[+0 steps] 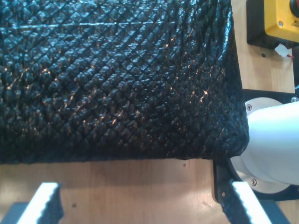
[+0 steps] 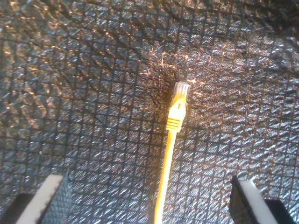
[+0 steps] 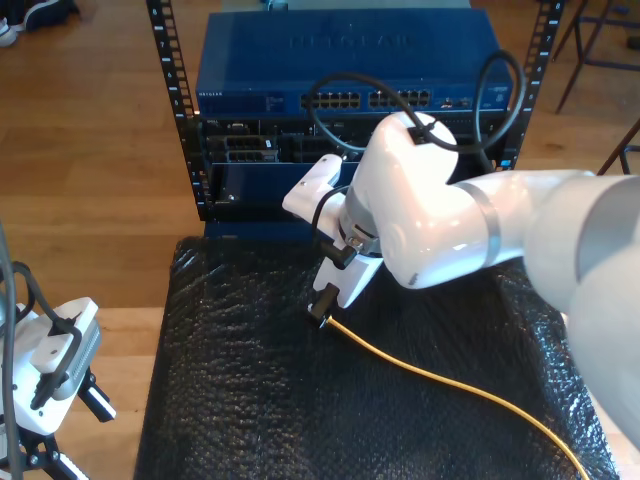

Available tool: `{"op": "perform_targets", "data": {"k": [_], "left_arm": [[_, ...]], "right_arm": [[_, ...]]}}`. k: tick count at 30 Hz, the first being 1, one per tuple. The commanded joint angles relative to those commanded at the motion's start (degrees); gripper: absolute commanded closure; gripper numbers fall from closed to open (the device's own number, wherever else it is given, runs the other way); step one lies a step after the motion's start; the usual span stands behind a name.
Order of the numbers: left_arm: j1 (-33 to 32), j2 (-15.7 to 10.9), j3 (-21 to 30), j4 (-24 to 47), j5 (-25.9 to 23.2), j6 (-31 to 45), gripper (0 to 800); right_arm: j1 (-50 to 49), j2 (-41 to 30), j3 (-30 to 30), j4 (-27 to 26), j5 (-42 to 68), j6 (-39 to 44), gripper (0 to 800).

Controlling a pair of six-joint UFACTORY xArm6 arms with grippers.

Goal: Grab the cable and plug it in

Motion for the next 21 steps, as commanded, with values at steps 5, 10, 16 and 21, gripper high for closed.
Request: {"op": "perform_targets", "data": {"k": [5,10,16,21], "left_arm": [[-0.1,0.0,0.0,0.0,-0.1,0.0,0],[-1.1,0.4,0.0,0.0,0.0,0.0,0],[-1.2,0.4,0.0,0.0,0.0,-0.1,0],[-1.2,0.4,0.0,0.0,0.0,-0.1,0]], "right_arm": [[0.2,1.5,-1.8,0.1,1.1,0.1,23],[0.2,4.2,-4.5,-0.1,4.6,1.1,24],[0.2,6.2,-6.4,-0.8,7.5,3.8,18],[0.3,6.7,-6.6,-1.7,7.5,6.8,20]]}}
